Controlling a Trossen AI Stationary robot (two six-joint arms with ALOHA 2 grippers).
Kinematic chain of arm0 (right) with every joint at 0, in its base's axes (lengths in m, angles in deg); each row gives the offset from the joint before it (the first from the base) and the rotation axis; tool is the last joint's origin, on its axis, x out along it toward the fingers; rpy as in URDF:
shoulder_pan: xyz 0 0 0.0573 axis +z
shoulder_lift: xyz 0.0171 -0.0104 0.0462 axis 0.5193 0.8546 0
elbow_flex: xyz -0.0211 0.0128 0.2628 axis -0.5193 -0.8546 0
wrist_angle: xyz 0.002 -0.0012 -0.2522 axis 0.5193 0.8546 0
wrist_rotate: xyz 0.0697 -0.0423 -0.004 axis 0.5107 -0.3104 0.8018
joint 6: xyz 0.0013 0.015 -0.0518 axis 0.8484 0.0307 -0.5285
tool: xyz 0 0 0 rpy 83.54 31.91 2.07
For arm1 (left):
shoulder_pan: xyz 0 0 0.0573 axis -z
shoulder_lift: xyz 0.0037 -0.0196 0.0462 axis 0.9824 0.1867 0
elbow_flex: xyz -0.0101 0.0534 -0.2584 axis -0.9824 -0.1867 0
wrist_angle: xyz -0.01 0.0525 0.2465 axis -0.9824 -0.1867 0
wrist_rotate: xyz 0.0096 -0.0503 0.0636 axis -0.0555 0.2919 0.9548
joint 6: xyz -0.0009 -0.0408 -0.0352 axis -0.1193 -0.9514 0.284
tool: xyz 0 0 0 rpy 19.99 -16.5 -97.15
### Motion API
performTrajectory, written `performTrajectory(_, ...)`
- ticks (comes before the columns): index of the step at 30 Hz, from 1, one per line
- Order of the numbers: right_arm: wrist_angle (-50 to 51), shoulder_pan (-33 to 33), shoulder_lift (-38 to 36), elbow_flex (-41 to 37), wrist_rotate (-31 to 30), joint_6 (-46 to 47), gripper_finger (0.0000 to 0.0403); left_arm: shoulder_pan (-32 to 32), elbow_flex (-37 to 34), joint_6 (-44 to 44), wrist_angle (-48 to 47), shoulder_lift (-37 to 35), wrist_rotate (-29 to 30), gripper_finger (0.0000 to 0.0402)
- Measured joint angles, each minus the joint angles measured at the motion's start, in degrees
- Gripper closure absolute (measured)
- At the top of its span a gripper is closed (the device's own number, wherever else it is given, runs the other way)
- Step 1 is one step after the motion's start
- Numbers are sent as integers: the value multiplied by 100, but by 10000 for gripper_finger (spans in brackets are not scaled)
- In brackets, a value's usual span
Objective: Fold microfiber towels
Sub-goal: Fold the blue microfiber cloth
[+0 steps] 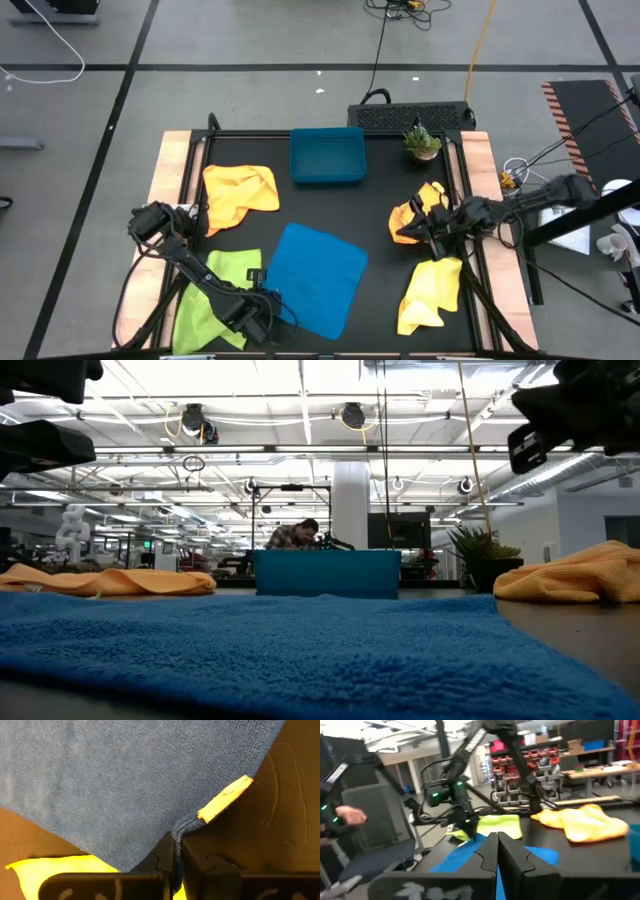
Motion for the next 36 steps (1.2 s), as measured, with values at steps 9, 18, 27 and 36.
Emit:
performTrajectory(9, -23, 1553, 2401, 1227, -1343, -541, 403, 0, 0, -84, 7, 0, 4, 384)
performTrajectory(18, -292, 2076, 4510, 2234, -1374, -601, 393, 0, -2, -136, 22, 0, 26, 390)
performTrajectory(27, -1441, 2446, 6278, 2876, -1341, -623, 296, 0, -2, -109, 22, -2, 155, 395)
performTrajectory(36, -1457, 2640, 7313, 3714, -1342, -1091, 258, 0, -2, -283, 28, -2, 177, 394)
